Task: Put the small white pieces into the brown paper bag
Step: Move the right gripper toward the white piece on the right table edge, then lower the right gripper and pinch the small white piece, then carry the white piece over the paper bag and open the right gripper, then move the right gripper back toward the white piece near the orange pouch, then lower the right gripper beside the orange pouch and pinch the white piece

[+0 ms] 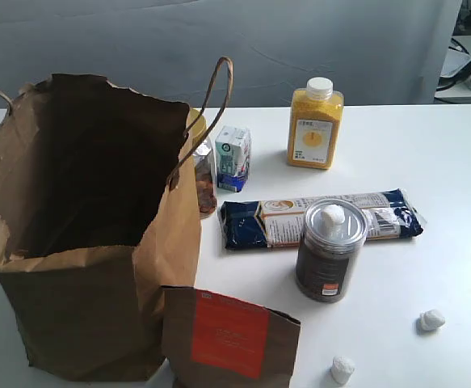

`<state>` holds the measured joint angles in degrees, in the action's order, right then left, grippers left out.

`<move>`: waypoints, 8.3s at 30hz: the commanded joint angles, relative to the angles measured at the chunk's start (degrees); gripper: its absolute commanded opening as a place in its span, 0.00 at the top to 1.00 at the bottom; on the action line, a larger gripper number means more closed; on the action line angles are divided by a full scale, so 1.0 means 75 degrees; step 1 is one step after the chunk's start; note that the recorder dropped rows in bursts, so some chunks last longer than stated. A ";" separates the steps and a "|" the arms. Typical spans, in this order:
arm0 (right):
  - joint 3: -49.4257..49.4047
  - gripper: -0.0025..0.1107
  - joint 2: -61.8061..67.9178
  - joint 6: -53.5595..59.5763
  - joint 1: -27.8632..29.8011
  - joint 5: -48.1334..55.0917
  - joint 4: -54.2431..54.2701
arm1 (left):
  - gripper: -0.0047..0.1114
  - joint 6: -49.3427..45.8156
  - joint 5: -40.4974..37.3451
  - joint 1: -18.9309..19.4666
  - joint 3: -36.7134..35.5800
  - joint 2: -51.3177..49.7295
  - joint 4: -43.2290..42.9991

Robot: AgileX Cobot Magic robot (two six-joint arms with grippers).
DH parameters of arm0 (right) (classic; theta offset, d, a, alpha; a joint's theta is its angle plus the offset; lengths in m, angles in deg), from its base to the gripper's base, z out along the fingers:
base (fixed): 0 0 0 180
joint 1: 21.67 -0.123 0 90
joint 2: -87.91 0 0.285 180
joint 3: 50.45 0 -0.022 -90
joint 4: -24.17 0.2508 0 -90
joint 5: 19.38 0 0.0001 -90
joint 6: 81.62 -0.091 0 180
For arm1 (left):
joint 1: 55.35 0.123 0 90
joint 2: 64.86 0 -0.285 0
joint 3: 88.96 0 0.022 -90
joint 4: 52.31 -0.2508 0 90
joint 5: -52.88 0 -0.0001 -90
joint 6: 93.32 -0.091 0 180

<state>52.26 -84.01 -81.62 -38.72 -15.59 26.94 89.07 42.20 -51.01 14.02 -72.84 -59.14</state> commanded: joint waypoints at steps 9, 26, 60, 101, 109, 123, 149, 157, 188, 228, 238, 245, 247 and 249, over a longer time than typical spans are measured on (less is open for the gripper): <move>0.0010 0.98 -0.0038 -0.0458 0.0050 0.0078 0.0395 | 0.96 0.0029 0.0041 -0.0061 -0.0027 0.0027 -0.0029; 0.5183 0.97 0.9126 -0.2606 -0.2015 0.4799 -0.1141 | 0.96 0.0029 0.0041 -0.0061 -0.0027 0.0027 -0.0029; 0.4560 0.53 1.2877 -0.3890 -0.2142 0.2605 -0.1543 | 0.96 0.0029 0.0041 -0.0061 -0.0027 0.0027 -0.0029; 0.4183 0.98 0.6753 -0.3719 -0.4077 0.1642 -0.0822 | 0.96 0.0029 0.0041 -0.0061 -0.0027 0.0027 -0.0029; 0.5547 0.98 0.7578 -0.3571 -0.5759 0.1590 -0.1005 | 0.96 0.0029 0.0041 -0.0061 -0.0027 0.0027 -0.0029; 0.8352 0.98 1.0075 -0.3134 -0.7387 0.1523 -0.1060 | 0.96 0.0029 0.0041 -0.0061 -0.0027 0.0027 -0.0029; 1.0421 0.48 1.2358 -0.3315 -0.7483 0.1932 -0.1146 | 0.96 0.0029 0.0041 -0.0061 -0.0027 0.0027 -0.0029; 1.0421 0.50 1.1737 -0.4144 -0.7778 0.2733 -0.1854 | 0.96 0.0029 0.0041 -0.0061 -0.0027 0.0027 -0.0029; 0.5565 0.56 0.9103 -0.5891 -0.6094 0.5242 -0.1400 | 0.96 0.0029 0.0041 -0.0061 -0.0027 0.0027 -0.0029; 0.5002 0.54 1.2811 -0.5925 -0.5526 0.2410 -0.1980 | 0.96 0.0029 0.0041 -0.0061 -0.0027 0.0027 -0.0029; 0.5002 0.75 1.2811 -0.5800 -0.5526 0.2253 -0.2038 | 0.96 0.0029 0.0041 -0.0061 -0.0027 0.0027 -0.0029; 0.5002 0.98 1.2811 -0.5769 -0.5526 0.2249 -0.2038 | 0.96 0.0029 0.0041 -0.0061 -0.0027 0.0027 -0.0029; 0.5002 0.98 1.2811 -0.5769 -0.5526 0.2265 -0.2038 | 0.96 0.0029 0.0041 -0.0061 -0.0027 0.0027 -0.0029; 0.5002 0.98 1.2796 -0.5769 -0.5526 0.2408 -0.2038 | 0.96 0.0029 0.0041 -0.0061 -0.0027 0.0027 -0.0029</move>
<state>90.10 11.95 -125.23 -80.49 1.69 11.95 89.07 42.20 -51.01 14.02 -72.84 -59.14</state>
